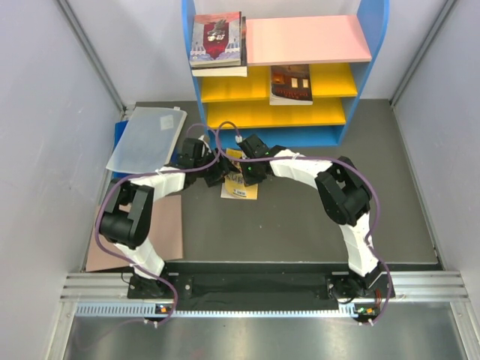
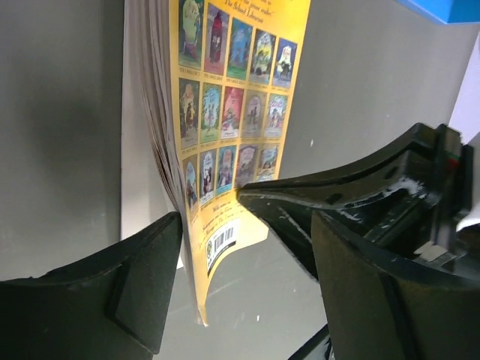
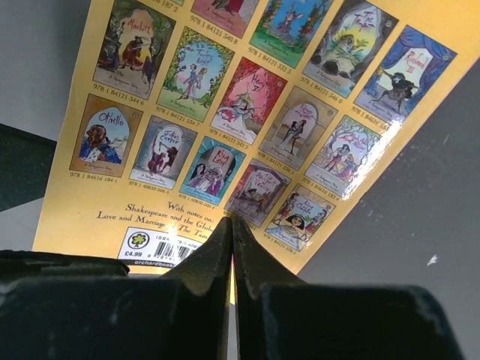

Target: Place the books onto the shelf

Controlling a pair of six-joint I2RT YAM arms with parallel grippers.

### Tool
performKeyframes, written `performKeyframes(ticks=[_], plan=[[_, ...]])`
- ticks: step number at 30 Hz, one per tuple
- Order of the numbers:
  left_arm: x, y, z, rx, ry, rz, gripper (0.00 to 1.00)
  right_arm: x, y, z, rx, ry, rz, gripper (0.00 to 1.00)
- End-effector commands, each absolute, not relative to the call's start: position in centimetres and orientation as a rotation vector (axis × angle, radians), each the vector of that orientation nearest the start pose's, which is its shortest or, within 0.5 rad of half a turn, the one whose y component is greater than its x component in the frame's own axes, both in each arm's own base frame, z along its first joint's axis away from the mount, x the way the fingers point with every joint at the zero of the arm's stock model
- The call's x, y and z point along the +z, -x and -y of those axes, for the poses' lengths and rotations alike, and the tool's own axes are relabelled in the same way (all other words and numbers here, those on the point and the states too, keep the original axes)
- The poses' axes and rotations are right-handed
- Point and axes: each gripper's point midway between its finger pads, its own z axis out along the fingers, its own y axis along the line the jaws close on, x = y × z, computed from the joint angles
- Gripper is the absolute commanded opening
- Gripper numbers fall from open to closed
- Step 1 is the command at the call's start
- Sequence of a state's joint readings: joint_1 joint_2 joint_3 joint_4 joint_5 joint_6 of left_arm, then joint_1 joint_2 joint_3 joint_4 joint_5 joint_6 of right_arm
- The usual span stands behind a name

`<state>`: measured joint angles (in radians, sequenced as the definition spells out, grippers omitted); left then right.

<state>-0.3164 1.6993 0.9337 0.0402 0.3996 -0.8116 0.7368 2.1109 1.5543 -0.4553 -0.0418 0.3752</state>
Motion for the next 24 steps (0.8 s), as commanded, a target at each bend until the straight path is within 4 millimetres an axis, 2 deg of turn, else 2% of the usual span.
performKeyframes(ticks=[1, 3, 7, 9, 10, 12, 13, 14, 15, 16, 18, 19, 20, 21, 22, 23, 24], plan=[[9.8, -38.1, 24.1, -1.078, 0.29, -2.384, 0.7, 2.1, -34.4, -34.8, 0.42, 0.532, -2.642, 0.0], [8.0, -37.5, 24.3, -1.073, 0.304, -2.456, 0.6, 2.1, -34.3, -34.8, 0.42, 0.532, -2.642, 0.0], [6.3, -36.4, 24.9, -1.069, 0.277, -2.541, 0.49, 2.2, -34.4, -34.8, 0.418, 0.53, -2.638, 0.0], [5.2, -35.9, 24.9, -1.055, 0.272, -2.584, 0.5, 2.4, -34.4, -34.7, 0.416, 0.527, -2.637, 0.0], [5.0, -35.8, 25.0, -1.047, 0.273, -2.603, 0.63, 2.3, -34.5, -34.7, 0.414, 0.525, -2.638, 0.0], [4.4, -35.4, 24.9, -1.025, 0.262, -2.626, 0.62, 2.4, -34.5, -34.7, 0.419, 0.526, -2.638, 0.0], [4.3, -35.3, 24.9, -1.027, 0.259, -2.625, 0.44, 2.4, -34.4, -34.7, 0.417, 0.525, -2.637, 0.0], [4.3, -35.2, 25.0, -1.038, 0.252, -2.624, 0.29, 2.4, -34.4, -34.6, 0.414, 0.525, -2.638, 0.0], [4.3, -35.0, 25.0, -1.048, 0.25, -2.626, 0.19, 2.7, -34.4, -34.7, 0.42, 0.521, -2.63, 0.0], [4.5, -35.0, 25.2, -1.062, 0.244, -2.619, 0.06, 3.7, -34.5, -34.6, 0.429, 0.508, -2.606, 0.0], [5.2, -35.1, 25.4, -1.09, 0.229, -2.598, 0.01, 4.4, -34.2, -34.1, 0.439, 0.479, -2.581, 0.0], [5.3, -35.1, 25.4, -1.093, 0.224, -2.594, 0.0, 6.7, -34.2, -34.0, 0.473, 0.458, -2.531, 0.05], [5.4, -34.9, 25.6, -1.101, 0.216, -2.593, 0.0, 6.2, -33.2, -33.0, 0.465, 0.428, -2.549, 0.1], [6.0, -34.9, 25.7, -1.122, 0.205, -2.578, 0.0, 7.1, -33.2, -32.8, 0.491, 0.401, -2.517, 0.14], [6.0, -34.6, 25.7, -1.136, 0.199, -2.573, 0.0, 9.6, -33.2, -32.2, 0.528, 0.363, -2.463, 0.19], [6.4, -34.6, 25.8, -1.152, 0.194, -2.557, 0.0, 8.8, -32.0, -31.1, 0.531, 0.317, -2.489, 0.33], [7.0, -34.5, 26.0, -1.173, 0.185, -2.528, 0.0, 9.6, -32.0, -30.8, 0.56, 0.285, -2.458, 0.4]])
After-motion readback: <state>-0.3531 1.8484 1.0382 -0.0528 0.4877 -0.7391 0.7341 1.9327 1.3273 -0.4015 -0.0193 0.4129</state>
